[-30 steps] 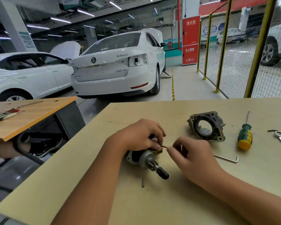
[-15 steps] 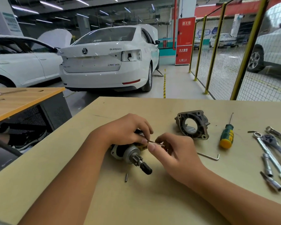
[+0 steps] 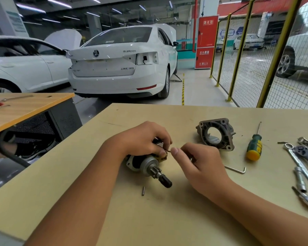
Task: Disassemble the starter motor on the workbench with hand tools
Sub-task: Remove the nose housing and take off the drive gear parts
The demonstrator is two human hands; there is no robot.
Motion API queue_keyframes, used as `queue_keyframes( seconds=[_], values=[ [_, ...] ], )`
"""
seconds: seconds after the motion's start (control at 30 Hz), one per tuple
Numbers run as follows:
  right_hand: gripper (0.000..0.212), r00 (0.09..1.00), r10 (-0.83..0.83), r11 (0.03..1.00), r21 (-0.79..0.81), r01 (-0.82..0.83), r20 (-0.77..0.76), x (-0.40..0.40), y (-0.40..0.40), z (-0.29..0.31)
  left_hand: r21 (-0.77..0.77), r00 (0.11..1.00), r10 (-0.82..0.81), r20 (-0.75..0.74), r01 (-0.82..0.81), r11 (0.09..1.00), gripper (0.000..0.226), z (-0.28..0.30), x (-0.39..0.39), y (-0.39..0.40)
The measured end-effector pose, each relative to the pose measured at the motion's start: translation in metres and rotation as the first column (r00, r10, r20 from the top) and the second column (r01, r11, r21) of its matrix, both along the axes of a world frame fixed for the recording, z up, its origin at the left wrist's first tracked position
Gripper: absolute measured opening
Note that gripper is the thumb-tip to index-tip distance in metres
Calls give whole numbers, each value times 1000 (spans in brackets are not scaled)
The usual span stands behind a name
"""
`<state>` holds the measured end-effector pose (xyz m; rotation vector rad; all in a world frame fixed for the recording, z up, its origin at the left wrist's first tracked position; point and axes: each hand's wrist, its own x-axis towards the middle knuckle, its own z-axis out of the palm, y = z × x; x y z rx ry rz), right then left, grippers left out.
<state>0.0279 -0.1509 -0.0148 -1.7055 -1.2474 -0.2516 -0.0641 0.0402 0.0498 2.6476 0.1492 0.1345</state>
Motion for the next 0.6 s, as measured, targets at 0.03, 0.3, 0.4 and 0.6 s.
queue_keyframes(
  seconds=[0.03, 0.3, 0.4, 0.6],
  values=[
    [53, 1000, -1, 1000, -4, 1, -2, 0, 0, 1, -5, 1000, 3, 0, -3, 1000, 13, -1, 0, 1],
    [65, 980, -176, 982, -89, 167, -96, 0, -5, 3, -34, 1000, 18, -26, -19, 999, 18, 0, -1, 0],
    [64, 969, -236, 967, -122, 226, -75, 2, -4, 3, -28, 999, 18, -28, -19, 999, 24, 1, -2, -1],
    [55, 988, -155, 988, -19, 155, -26, 3, -1, 1, -35, 999, 10, -31, -11, 999, 26, 0, -3, -1]
  ],
)
